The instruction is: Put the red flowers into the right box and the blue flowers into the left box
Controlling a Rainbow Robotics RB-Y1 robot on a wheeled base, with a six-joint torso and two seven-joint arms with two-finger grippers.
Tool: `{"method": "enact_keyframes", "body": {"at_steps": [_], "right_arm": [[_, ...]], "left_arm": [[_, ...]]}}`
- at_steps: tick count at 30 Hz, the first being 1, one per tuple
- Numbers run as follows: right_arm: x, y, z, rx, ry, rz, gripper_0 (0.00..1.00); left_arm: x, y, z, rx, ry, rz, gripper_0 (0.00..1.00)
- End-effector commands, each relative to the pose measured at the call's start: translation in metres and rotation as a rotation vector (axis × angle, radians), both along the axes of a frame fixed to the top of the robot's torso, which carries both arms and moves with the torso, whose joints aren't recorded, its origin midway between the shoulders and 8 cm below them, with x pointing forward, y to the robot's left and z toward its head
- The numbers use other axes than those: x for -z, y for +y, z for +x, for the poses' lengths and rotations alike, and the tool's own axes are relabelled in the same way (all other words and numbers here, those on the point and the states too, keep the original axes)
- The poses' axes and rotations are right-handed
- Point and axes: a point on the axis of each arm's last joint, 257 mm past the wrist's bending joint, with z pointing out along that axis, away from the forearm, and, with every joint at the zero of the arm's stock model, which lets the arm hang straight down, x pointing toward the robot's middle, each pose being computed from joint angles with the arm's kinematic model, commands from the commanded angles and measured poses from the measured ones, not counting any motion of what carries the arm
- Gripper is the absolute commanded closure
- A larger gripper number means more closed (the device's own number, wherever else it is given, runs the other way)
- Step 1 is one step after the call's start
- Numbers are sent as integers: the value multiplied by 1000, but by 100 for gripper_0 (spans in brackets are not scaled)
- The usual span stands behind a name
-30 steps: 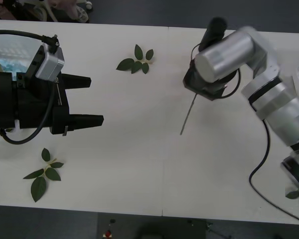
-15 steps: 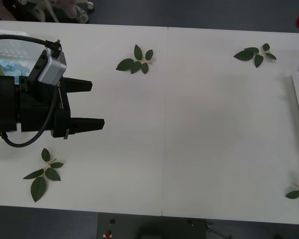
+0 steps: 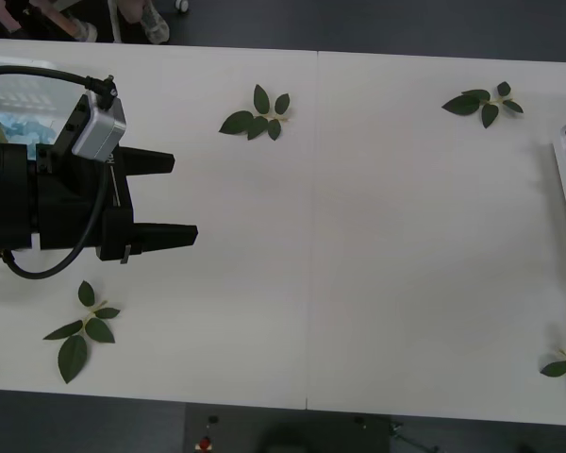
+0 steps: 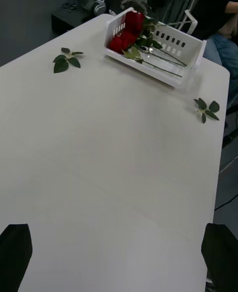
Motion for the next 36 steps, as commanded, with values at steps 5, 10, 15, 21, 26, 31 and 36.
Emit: {"method": "enact_keyframes", "body": {"at_steps": [5,10,15,21,26,31,36], "right_arm": [[16,-4,1,-66,21,-63,62],[24,36,16,-197,34,27,13],[0,97,28,-416,36,130,6],[-34,208,25,-753,-38,348,6],[-51,305,-8,-1165,-95,376,6],[-54,383,-59,-1415,-183,414,5],[-52,447,-106,-1513,-296,465,1]], "left_arm": [[-8,0,-1,12,-41,20,0],[-8,0,-1,12,-41,20,0],[-8,0,-1,12,-41,20,0],[-8,0,-1,12,-41,20,0],[-8,0,-1,12,-41,20,0],[-8,0,-1,12,-41,20,0],[-8,0,-1,12,-41,20,0]]}}
